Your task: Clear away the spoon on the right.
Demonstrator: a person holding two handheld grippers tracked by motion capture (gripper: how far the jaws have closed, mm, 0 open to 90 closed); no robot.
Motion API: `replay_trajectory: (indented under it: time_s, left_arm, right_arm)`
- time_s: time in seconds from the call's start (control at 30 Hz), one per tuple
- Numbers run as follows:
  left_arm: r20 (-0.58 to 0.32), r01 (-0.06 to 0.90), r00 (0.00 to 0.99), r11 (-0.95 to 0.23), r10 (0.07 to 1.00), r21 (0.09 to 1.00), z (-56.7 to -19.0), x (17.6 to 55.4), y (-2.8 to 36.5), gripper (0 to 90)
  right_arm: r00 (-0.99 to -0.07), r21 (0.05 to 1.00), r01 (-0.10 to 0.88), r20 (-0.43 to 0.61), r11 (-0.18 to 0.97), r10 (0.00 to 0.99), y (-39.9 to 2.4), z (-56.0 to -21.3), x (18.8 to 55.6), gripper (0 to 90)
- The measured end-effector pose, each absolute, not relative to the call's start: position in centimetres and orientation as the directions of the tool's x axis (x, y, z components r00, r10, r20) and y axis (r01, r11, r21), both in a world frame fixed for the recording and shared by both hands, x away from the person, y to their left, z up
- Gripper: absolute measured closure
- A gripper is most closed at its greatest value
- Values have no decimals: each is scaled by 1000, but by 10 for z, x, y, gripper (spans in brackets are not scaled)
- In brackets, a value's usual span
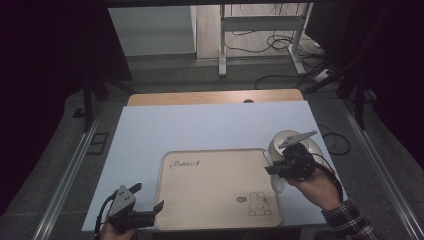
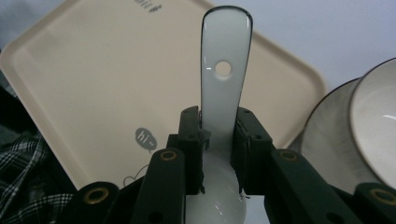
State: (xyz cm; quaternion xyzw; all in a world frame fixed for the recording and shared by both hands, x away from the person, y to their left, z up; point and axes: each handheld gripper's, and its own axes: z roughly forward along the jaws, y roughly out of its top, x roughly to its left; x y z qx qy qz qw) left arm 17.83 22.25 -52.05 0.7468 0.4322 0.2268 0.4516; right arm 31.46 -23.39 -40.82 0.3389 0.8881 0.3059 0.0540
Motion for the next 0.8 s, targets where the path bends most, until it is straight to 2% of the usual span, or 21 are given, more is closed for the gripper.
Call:
replay_trajectory:
  time_s: [0.47,0.8]
  left_arm:
    - [-50,440,524,-220,850,871,-520,178,222,43]
    - [-50,440,524,-220,850,871,-521,178,222,44]
  right_arm:
    - [-790,494,575,130,652,599,-215,-437,308,751]
    - [-778,438,603,138,667,613,-209,-465,310,750]
